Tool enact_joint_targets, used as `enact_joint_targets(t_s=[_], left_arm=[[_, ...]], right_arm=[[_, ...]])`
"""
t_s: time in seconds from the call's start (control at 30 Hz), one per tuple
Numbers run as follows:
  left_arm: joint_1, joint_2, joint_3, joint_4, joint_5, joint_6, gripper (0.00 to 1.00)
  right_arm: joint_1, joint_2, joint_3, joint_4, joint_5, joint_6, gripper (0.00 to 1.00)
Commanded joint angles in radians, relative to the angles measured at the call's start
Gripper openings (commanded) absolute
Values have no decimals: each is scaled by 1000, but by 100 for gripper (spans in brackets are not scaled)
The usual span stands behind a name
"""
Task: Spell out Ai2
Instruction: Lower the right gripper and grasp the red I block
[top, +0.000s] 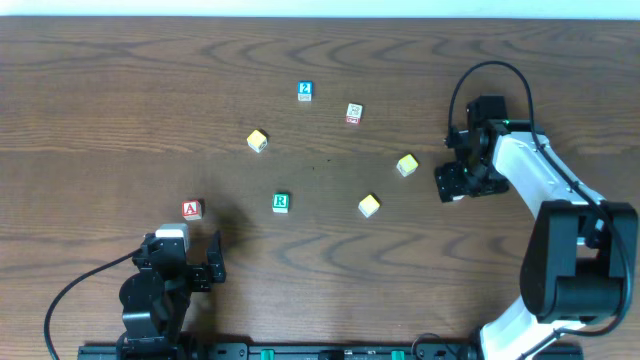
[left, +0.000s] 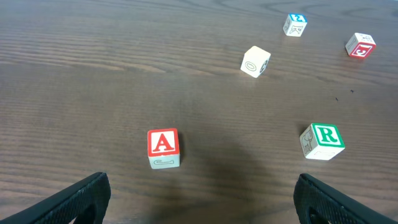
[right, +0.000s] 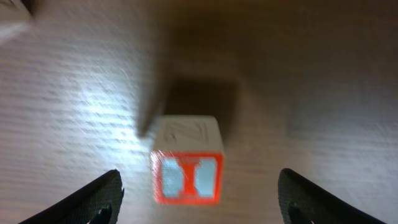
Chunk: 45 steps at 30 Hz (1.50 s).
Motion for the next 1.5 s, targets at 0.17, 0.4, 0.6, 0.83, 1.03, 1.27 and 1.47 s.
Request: enact_joint_targets(t_s=[0.17, 0.4, 0.6, 0.83, 1.03, 1.27, 1.47], left_arm=[[2, -5, -14, 1, -6, -1, 95], [2, -5, -14, 1, -6, -1, 95], [2, -5, -14, 1, -6, -1, 95], [2, -5, -14, 1, -6, -1, 95], [2, -5, -14, 1, -6, -1, 95], [2, -5, -14, 1, -6, -1, 95], [2, -5, -14, 1, -6, -1, 95]], right_arm=[[-5, 4, 17, 35, -45, -15, 73], [-4, 19, 14, 31, -45, -14, 64], [-4, 23, 12, 22, -45, -14, 62], [-4, 23, 4, 21, -45, -14, 57], [-4, 23, -24, 23, -45, -14, 58], [-4, 23, -29, 23, -45, -10, 49], [-4, 23, -29, 23, -45, -2, 40]])
